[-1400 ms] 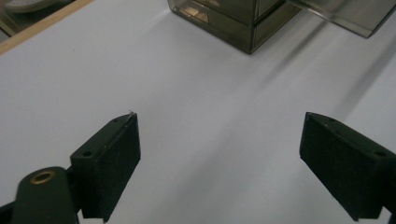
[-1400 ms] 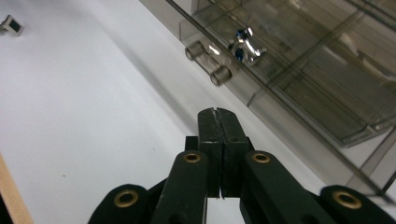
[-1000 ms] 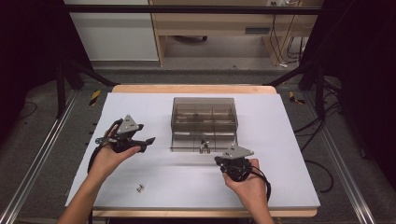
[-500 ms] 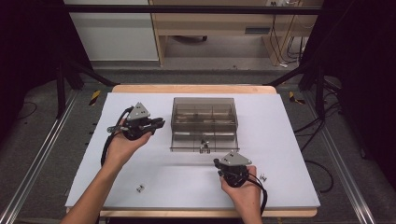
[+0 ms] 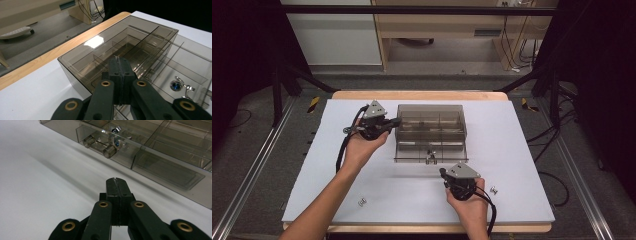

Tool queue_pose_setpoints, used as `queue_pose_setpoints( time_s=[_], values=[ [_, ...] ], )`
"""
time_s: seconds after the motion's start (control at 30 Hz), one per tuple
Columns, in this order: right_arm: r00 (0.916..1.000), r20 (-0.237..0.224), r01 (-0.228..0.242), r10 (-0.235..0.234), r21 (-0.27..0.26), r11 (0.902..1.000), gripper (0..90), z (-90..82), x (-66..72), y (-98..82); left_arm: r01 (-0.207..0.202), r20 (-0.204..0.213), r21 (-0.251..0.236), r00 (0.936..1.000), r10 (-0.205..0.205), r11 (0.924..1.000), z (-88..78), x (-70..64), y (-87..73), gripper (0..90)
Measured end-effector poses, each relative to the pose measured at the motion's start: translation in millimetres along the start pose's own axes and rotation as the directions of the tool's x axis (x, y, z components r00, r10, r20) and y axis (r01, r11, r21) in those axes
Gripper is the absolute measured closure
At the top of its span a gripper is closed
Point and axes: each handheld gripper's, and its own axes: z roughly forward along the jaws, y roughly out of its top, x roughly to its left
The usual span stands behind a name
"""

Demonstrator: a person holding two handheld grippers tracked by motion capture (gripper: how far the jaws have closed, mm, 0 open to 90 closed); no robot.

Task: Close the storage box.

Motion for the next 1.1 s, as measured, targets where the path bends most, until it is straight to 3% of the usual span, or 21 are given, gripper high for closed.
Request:
queue_pose_setpoints(
  time_s=[0.3, 0.67, 1.1],
  values=[
    [0.9999, -0.001, -0.013, 0.013, -0.031, 0.9994, 90.0, 0.3, -1.2, 0.5, 0.048, -0.002, 0.015, 0.9988, -0.048, 0.9987, 21.0, 1.6, -4.3, 90.0],
    [0.9994, 0.004, -0.035, 0.036, -0.060, 0.9976, 90.0, -0.3, -7.6, -0.2, 0.025, -0.015, 0.043, 0.9996, -0.025, 0.9988, 37.9, -8.8, -6.8, 90.0],
    [0.9988, 0.022, -0.041, 0.044, -0.115, 0.9926, 90.0, -1.6, -8.9, 4.2, 0.050, -0.015, 0.056, 0.9986, -0.050, 0.9971, 48.3, -11.7, -11.9, 90.0]
  ],
)
